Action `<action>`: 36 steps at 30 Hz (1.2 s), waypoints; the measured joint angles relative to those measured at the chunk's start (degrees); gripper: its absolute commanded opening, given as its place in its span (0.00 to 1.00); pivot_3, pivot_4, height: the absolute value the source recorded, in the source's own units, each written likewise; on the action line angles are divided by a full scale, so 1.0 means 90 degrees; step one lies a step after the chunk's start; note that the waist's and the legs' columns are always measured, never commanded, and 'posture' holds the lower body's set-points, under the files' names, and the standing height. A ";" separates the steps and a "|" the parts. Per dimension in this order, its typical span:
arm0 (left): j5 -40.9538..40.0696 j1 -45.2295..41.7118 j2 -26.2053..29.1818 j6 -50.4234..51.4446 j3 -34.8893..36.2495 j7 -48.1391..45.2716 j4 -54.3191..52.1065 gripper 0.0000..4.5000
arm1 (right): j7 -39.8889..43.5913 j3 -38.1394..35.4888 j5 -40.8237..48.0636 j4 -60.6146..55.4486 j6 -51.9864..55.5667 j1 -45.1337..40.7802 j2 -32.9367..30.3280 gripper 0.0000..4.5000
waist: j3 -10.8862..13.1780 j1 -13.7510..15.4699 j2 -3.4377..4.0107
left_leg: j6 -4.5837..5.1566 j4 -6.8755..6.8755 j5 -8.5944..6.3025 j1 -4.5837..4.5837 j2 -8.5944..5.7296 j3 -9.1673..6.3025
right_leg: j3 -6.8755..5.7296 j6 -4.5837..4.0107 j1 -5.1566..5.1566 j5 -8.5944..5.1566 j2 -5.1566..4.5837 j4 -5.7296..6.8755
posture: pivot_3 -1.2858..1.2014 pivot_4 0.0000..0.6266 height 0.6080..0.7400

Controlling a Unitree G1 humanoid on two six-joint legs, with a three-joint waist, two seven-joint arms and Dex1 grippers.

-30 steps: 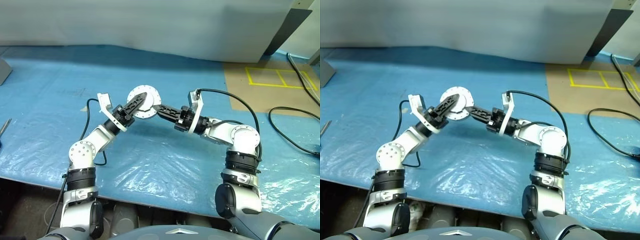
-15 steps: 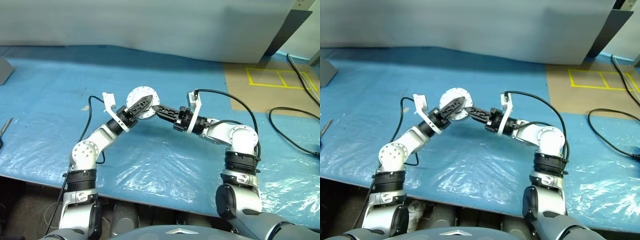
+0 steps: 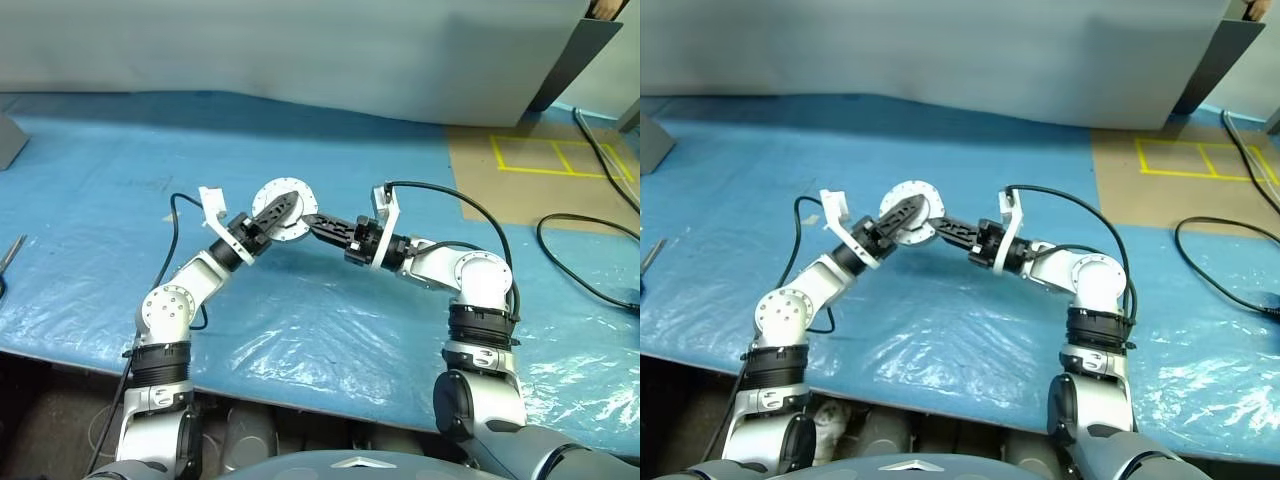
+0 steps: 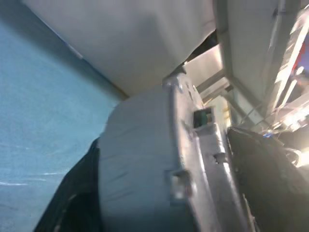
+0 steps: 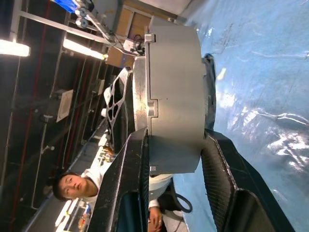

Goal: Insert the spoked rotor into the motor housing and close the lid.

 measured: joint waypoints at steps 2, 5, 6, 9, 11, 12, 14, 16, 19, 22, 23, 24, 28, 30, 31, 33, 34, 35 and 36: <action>-0.0061 0.0000 0.0010 0.0000 0.0026 -0.0049 0.0008 0.64 | 0.0052 0.0007 0.0011 0.0000 -0.0009 0.0000 -0.0001 0.28 | 0.0000 0.0000 0.0000 | 0.0000 0.0001 0.0000 0.0000 0.0000 0.0000 | 0.0000 0.0000 0.0000 0.0000 0.0000 0.0001 | 0.52 0.24 1.00; -0.0072 0.0002 0.0062 0.0002 0.0012 -0.0129 0.0059 0.63 | 0.0059 0.0043 0.0008 0.0001 -0.0011 0.0000 -0.0013 0.28 | 0.0000 0.0000 0.0000 | 0.0000 0.0003 0.0000 0.0000 0.0000 0.0000 | 0.0000 0.0000 0.0000 0.0000 0.0000 0.0000 | 0.52 0.24 1.00; -0.0072 0.0002 0.0085 0.0003 0.0003 -0.0167 0.0074 0.63 | 0.0062 0.0053 0.0008 0.0002 -0.0011 0.0000 -0.0011 0.28 | 0.0000 0.0000 0.0000 | 0.0000 0.0003 0.0000 0.0000 0.0001 0.0000 | 0.0000 0.0000 0.0000 0.0000 0.0000 0.0000 | 0.52 0.24 1.00; -0.0093 0.0002 0.0092 0.0003 -0.0004 -0.0228 0.0123 0.63 | 0.0062 0.0065 0.0006 0.0002 -0.0015 0.0000 -0.0011 0.28 | 0.0000 0.0000 0.0000 | 0.0000 0.0003 0.0000 0.0000 0.0001 0.0000 | 0.0000 0.0000 0.0000 0.0000 0.0000 0.0000 | 0.52 0.24 1.00; -0.0138 0.0001 0.0070 0.0003 0.0013 -0.0259 0.0182 0.62 | 0.0062 0.0067 0.0005 0.0002 -0.0024 0.0000 -0.0012 0.28 | 0.0000 0.0000 0.0000 | 0.0000 0.0003 0.0000 -0.0001 0.0000 0.0000 | 0.0000 0.0000 0.0000 0.0000 0.0000 0.0000 | 0.52 0.24 1.00; -0.0149 0.0001 0.0068 0.0003 0.0014 -0.0279 0.0210 0.62 | 0.0062 0.0070 0.0004 0.0005 -0.0024 0.0001 -0.0018 0.28 | 0.0000 0.0000 0.0000 | 0.0000 0.0003 0.0000 -0.0001 0.0000 0.0000 | 0.0000 0.0000 0.0000 0.0000 0.0000 0.0000 | 0.52 0.24 1.00; -0.0184 0.0001 0.0076 0.0026 0.0019 -0.0336 0.0271 0.62 | 0.0062 0.0083 0.0003 0.0018 -0.0025 0.0002 -0.0021 0.28 | 0.0000 -0.0002 0.0000 | 0.0000 0.0003 0.0000 -0.0001 0.0001 0.0000 | 0.0000 0.0000 0.0000 0.0000 0.0000 0.0000 | 0.52 0.24 1.00; -0.0194 -0.0002 0.0136 0.0074 0.0007 -0.0334 0.0282 0.61 | 0.0062 0.0104 0.0004 0.0027 -0.0024 0.0010 -0.0024 0.28 | 0.0000 -0.0002 0.0000 | 0.0000 0.0003 0.0000 0.0000 0.0001 0.0000 | 0.0000 0.0000 0.0000 0.0000 0.0000 0.0000 | 0.52 0.24 1.00; -0.0159 -0.0003 0.0218 0.0080 -0.0048 -0.0355 0.0277 0.61 | 0.0072 0.0107 0.0007 0.0055 -0.0024 0.0044 -0.0018 0.28 | 0.0000 0.0000 0.0000 | 0.0000 0.0003 0.0000 -0.0001 0.0001 0.0000 | 0.0000 0.0000 0.0000 0.0000 0.0000 -0.0002 | 0.52 0.24 1.00; -0.0142 0.0009 0.0227 0.0055 -0.0052 -0.0410 0.0276 0.61 | 0.0086 0.0115 0.0008 0.0055 -0.0023 0.0047 -0.0015 0.28 | 0.0000 -0.0001 0.0000 | 0.0000 0.0003 0.0000 -0.0001 0.0001 0.0000 | 0.0000 0.0000 0.0000 0.0000 0.0000 -0.0001 | 0.52 0.24 1.00; -0.0141 0.0012 0.0223 0.0044 -0.0054 -0.0410 0.0276 0.61 | 0.0086 0.0115 0.0008 0.0055 -0.0023 0.0047 -0.0015 0.28 | 0.0000 -0.0001 0.0000 | 0.0000 0.0003 0.0000 -0.0001 0.0001 0.0000 | 0.0000 0.0000 0.0000 0.0000 0.0000 -0.0001 | 0.52 0.24 1.00; -0.0141 0.0016 0.0218 0.0032 -0.0054 -0.0411 0.0276 0.61 | 0.0085 0.0115 0.0008 0.0056 -0.0023 0.0047 -0.0015 0.28 | 0.0000 -0.0001 0.0000 | 0.0000 0.0003 0.0000 -0.0001 0.0001 0.0000 | 0.0000 0.0000 0.0000 0.0000 0.0000 -0.0001 | 0.52 0.24 1.00; -0.0144 0.0042 0.0211 0.0006 -0.0053 -0.0431 0.0276 0.61 | 0.0075 0.0119 0.0007 0.0056 -0.0024 0.0046 -0.0004 0.28 | 0.0000 -0.0002 0.0000 | 0.0000 0.0003 0.0000 -0.0001 0.0001 0.0000 | 0.0000 0.0000 0.0000 0.0000 0.0000 -0.0001 | 0.52 0.24 1.00; -0.0141 0.0050 0.0283 0.0030 -0.0080 -0.0471 0.0268 0.61 | 0.0076 0.0140 0.0007 0.0058 -0.0021 0.0047 -0.0001 0.28 | 0.0000 -0.0003 0.0000 | 0.0000 0.0003 0.0000 -0.0001 0.0001 0.0000 | 0.0000 0.0000 0.0000 0.0000 0.0000 -0.0001 | 0.52 0.24 1.00; -0.0141 0.0058 0.0329 0.0052 -0.0096 -0.0477 0.0240 0.61 | 0.0085 0.0154 0.0008 0.0059 -0.0021 0.0047 0.0000 0.28 | 0.0000 -0.0004 0.0000 | 0.0000 0.0002 0.0000 -0.0001 0.0002 0.0000 | 0.0000 0.0000 -0.0001 0.0000 0.0000 -0.0001 | 0.52 0.24 1.00; -0.0141 0.0060 0.0379 0.0078 -0.0103 -0.0499 0.0196 0.61 | 0.0122 0.0167 0.0008 0.0059 -0.0021 0.0048 0.0004 0.28 | 0.0000 -0.0002 0.0000 | 0.0000 0.0002 0.0000 -0.0001 0.0001 0.0000 | 0.0000 0.0000 0.0000 0.0000 0.0000 -0.0002 | 0.52 0.24 1.00; -0.0141 0.0060 0.0384 0.0078 -0.0107 -0.0511 0.0187 0.61 | 0.0132 0.0167 0.0008 0.0059 -0.0022 0.0049 0.0004 0.28 | 0.0000 -0.0002 0.0000 | 0.0000 0.0002 0.0000 -0.0001 0.0001 0.0000 | 0.0000 0.0000 0.0000 0.0000 0.0000 -0.0002 | 0.52 0.24 1.00; -0.0141 0.0060 0.0384 0.0078 -0.0110 -0.0524 0.0186 0.61 | 0.0138 0.0167 0.0007 0.0059 -0.0023 0.0052 0.0003 0.28 | 0.0000 -0.0001 0.0000 | 0.0000 0.0002 0.0000 -0.0001 0.0001 0.0000 | 0.0000 0.0000 0.0000 0.0000 0.0000 -0.0002 | 0.52 0.24 1.00; -0.0141 0.0060 0.0384 0.0079 -0.0113 -0.0527 0.0187 0.61 | 0.0152 0.0175 0.0002 0.0057 -0.0036 0.0063 -0.0001 0.28 | 0.0000 -0.0001 0.0000 | 0.0000 0.0002 0.0000 -0.0001 0.0001 0.0000 | 0.0000 0.0000 0.0000 0.0000 0.0000 -0.0002 | 0.52 0.24 1.00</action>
